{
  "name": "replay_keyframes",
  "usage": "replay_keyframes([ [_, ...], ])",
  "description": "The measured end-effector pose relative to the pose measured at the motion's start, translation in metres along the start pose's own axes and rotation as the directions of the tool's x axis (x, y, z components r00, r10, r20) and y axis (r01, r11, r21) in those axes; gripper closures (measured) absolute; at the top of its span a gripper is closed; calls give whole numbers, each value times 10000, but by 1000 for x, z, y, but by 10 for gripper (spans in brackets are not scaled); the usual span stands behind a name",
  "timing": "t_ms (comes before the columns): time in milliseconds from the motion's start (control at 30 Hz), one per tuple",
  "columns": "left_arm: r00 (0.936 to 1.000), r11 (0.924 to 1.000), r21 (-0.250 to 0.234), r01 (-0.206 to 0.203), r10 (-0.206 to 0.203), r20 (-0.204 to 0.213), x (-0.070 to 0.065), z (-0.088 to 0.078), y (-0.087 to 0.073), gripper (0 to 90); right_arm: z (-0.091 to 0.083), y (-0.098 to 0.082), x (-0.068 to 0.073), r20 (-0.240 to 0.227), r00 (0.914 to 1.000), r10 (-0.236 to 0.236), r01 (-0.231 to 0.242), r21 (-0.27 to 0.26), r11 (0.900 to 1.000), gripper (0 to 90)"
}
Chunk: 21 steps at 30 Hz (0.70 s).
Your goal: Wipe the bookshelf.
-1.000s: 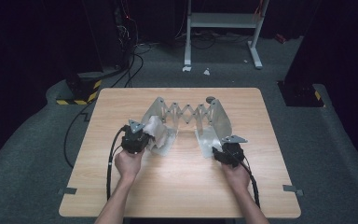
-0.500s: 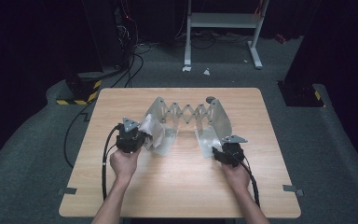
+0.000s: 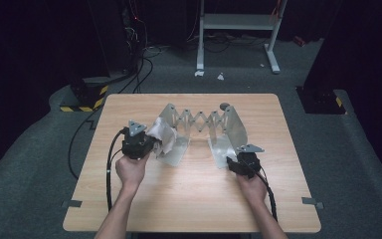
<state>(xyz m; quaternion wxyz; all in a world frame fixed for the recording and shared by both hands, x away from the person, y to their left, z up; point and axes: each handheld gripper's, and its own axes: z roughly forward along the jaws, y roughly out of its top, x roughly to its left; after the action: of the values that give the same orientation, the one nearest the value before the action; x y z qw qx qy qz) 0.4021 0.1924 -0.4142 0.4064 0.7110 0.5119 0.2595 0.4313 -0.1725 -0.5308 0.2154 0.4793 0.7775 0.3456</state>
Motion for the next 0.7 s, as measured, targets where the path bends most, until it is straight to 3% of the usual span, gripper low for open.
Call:
replay_keyframes([
  [700,9999,9999,-78,-87,87,61,-4,9,24,814,0,0,0,2,10000,10,-10,11,10000,454],
])
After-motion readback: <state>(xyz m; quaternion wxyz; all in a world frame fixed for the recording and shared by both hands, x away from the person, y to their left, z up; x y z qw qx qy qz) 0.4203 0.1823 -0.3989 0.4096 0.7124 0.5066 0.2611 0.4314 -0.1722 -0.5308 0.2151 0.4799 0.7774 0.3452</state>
